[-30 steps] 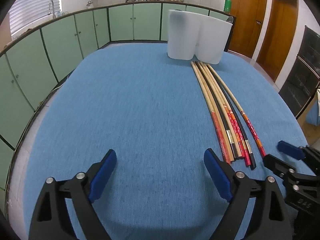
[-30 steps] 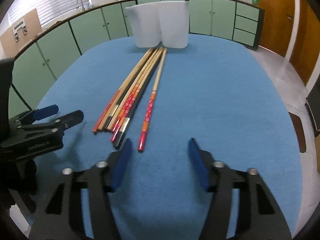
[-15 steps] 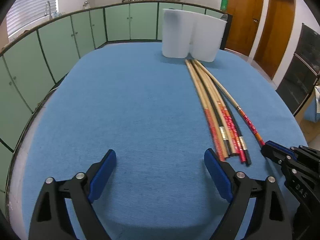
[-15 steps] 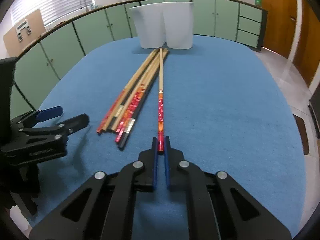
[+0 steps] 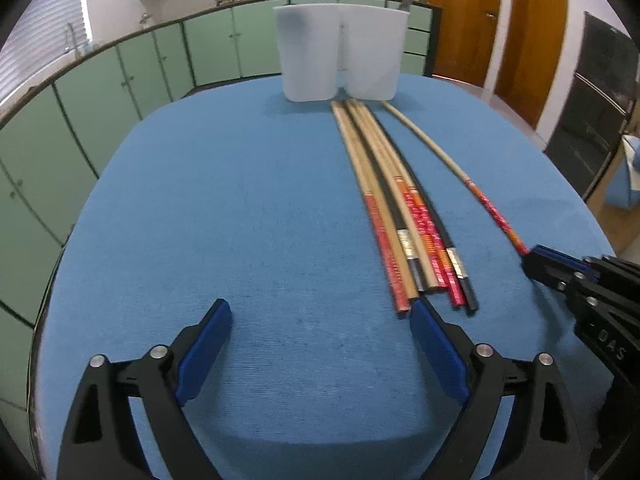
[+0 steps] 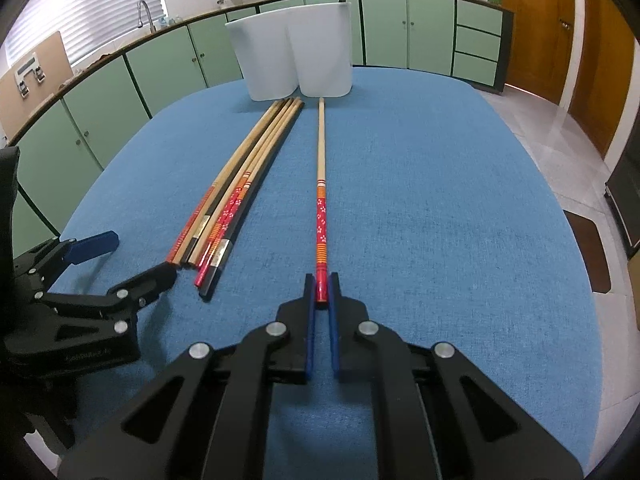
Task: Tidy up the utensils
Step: 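Grasp one red-patterned chopstick with the right tool and one wooden chopstick with the left tool, then lift both chopsticks and drop them into the white holder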
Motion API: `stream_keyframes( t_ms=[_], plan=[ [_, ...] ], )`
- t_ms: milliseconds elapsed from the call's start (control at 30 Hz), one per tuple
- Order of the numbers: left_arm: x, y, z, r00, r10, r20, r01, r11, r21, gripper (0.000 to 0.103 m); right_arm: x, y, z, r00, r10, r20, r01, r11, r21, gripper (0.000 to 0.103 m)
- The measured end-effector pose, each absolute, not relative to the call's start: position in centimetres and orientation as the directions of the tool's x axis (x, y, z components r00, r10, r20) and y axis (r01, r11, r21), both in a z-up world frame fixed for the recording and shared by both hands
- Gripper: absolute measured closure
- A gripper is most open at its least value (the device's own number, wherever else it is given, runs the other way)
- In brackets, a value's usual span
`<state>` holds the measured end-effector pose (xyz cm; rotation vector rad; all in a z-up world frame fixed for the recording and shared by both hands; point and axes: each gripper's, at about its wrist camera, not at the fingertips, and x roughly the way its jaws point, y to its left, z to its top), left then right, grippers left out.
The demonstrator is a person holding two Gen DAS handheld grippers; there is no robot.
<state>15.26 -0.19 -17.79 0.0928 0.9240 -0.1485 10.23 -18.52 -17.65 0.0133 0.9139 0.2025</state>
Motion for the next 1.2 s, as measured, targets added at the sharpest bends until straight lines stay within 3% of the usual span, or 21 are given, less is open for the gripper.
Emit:
stream_keyframes(
  t_ms=[200, 367, 533, 700, 867, 1100, 1200],
  plan=[
    [15.1, 2.3, -17.6, 0.602, -0.047, -0.797, 0.091, 0.996, 0.010, 0.013, 10.0, -18.6, -17.6, 0.589, 0.199, -0.783, -0.198, 0.975, 0.099, 0.094],
    [14.8, 2.1, -17.7, 0.606, -0.056, -0.794, 0.103, 0.995, 0.009, 0.013, 9.3, -18.6, -17.4, 0.590, 0.223, -0.776, -0.226, 0.968, 0.107, 0.075],
    [15.3, 1.5, -17.6, 0.608, -0.079, -0.790, 0.125, 0.992, -0.003, 0.020, 9.2, -18.6, -17.5, 0.590, 0.218, -0.777, -0.226, 0.969, 0.100, 0.076],
    [15.7, 1.1, -17.4, 0.614, -0.106, -0.782, 0.138, 0.990, -0.027, 0.037, 9.5, -18.6, -17.6, 0.588, 0.220, -0.778, -0.226, 0.969, 0.103, 0.079],
    [15.8, 0.2, -17.4, 0.609, -0.154, -0.778, 0.181, 0.982, -0.053, 0.061, 10.1, -18.6, -17.7, 0.585, 0.212, -0.783, -0.221, 0.970, 0.097, 0.097],
    [15.6, -0.7, -17.3, 0.602, -0.193, -0.775, 0.216, 0.973, -0.075, 0.097, 10.2, -18.9, -17.7, 0.586, 0.215, -0.781, -0.220, 0.970, 0.102, 0.098],
    [15.5, -0.7, -17.2, 0.603, -0.203, -0.771, 0.207, 0.974, -0.094, 0.097, 10.1, -19.1, -17.5, 0.591, 0.224, -0.775, -0.220, 0.969, 0.113, 0.098]
  ],
)
